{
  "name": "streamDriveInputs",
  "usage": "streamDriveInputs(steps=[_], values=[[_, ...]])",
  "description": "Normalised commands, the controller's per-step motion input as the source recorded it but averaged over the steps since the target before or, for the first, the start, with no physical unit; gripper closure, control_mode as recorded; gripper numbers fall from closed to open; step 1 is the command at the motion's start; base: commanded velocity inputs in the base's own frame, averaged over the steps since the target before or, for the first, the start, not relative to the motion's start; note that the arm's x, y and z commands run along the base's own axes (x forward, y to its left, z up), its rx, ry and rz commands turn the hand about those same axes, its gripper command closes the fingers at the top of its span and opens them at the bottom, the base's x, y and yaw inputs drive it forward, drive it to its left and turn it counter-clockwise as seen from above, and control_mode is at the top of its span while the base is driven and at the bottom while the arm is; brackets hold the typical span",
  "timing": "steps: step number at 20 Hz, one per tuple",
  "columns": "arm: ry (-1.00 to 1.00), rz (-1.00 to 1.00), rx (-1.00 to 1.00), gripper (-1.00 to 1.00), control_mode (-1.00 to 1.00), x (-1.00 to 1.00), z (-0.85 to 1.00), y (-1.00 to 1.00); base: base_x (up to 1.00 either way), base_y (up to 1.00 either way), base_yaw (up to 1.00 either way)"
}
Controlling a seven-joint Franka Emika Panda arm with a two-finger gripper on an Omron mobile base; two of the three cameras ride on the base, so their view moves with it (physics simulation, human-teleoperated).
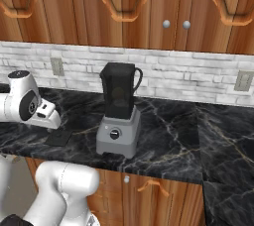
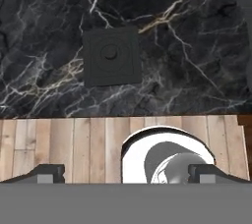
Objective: Open the blender lid, put the apple in the blender, close the lid, and start the blender.
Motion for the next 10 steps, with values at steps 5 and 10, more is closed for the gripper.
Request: streamDriveInputs(steps=[5,10], values=[[0.12,0.00,0.00,-1.00,-1.00,0.49,-0.45,0.30,0.00,0.00,0.00],[0.11,0.00,0.00,-1.00,-1.00,0.60,-0.35,0.07,0.00,0.00,0.00]])
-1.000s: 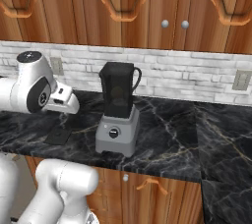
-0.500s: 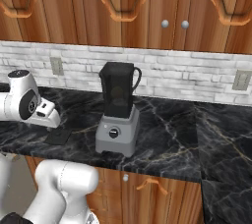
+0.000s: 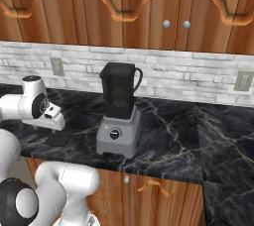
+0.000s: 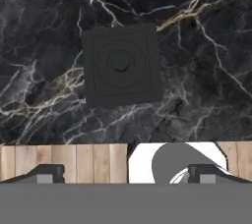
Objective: Open the blender lid, put the apple in the blender, close the lid, and start the blender.
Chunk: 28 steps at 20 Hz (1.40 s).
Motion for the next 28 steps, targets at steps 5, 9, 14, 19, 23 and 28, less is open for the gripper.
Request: streamDriveInputs(steps=[5,9,14,19,23,28], values=[[0.06,0.00,0.00,-1.00,-1.00,0.60,-0.43,0.01,0.00,0.00,0.00],[0.01,0.00,0.00,-1.00,-1.00,0.41,-0.55,0.04,0.00,0.00,0.00],[0.00,0.00,0.00,-1.00,-1.00,0.23,-0.50,0.04,0.00,0.00,0.00],[0.00,-0.01,0.00,-1.00,-1.00,0.03,-0.22,0.09,0.00,0.00,0.00],[0.00,0.00,0.00,-1.00,-1.00,0.00,-0.24,0.03,0.00,0.00,0.00],[0.00,0.00,0.00,-1.00,-1.00,0.10,-0.29,0.00,0.00,0.00,0.00]])
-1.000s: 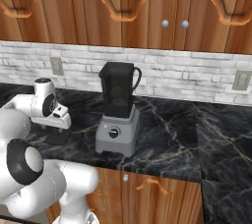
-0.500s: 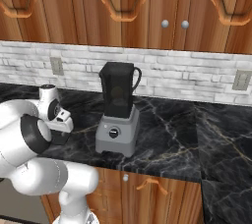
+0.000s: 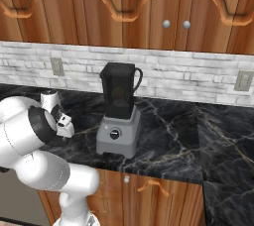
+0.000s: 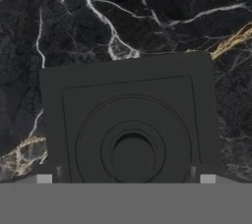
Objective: Open the blender lid, put the apple in the blender, close the lid, and start the blender.
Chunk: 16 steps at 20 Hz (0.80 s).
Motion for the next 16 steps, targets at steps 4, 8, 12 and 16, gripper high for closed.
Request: streamDriveInputs(steps=[4,8,12,16], values=[[0.00,0.00,0.00,-1.00,-1.00,0.09,-0.14,0.02,0.00,0.00,0.00],[-0.02,0.00,0.00,-1.00,-1.00,0.08,-0.07,0.07,0.00,0.00,0.00],[-0.02,0.00,0.00,-1.00,-1.00,0.13,-0.03,0.07,0.00,0.00,0.00],[-0.03,0.00,0.00,-1.00,-1.00,0.09,-0.05,0.06,0.00,0.00,0.00]])
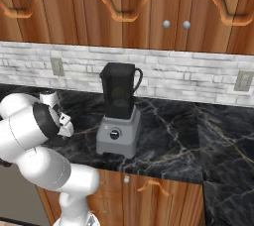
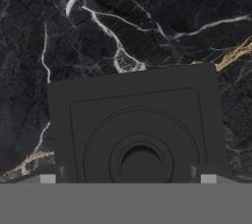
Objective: Open the blender lid, put the apple in the blender, close the lid, and start the blender.
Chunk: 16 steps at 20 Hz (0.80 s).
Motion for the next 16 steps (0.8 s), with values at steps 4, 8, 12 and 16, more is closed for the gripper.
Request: streamDriveInputs(steps=[4,8,12,16], values=[[-0.04,0.00,0.00,-1.00,-1.00,0.10,-0.16,0.10,0.00,0.00,0.00],[-0.01,0.00,0.00,1.00,-1.00,0.14,-0.33,0.17,0.00,0.00,0.00],[-0.04,0.00,0.00,1.00,-1.00,0.21,-0.17,0.12,0.00,0.00,0.00],[-0.05,0.00,0.00,1.00,-1.00,0.15,-0.01,0.19,0.00,0.00,0.00]])
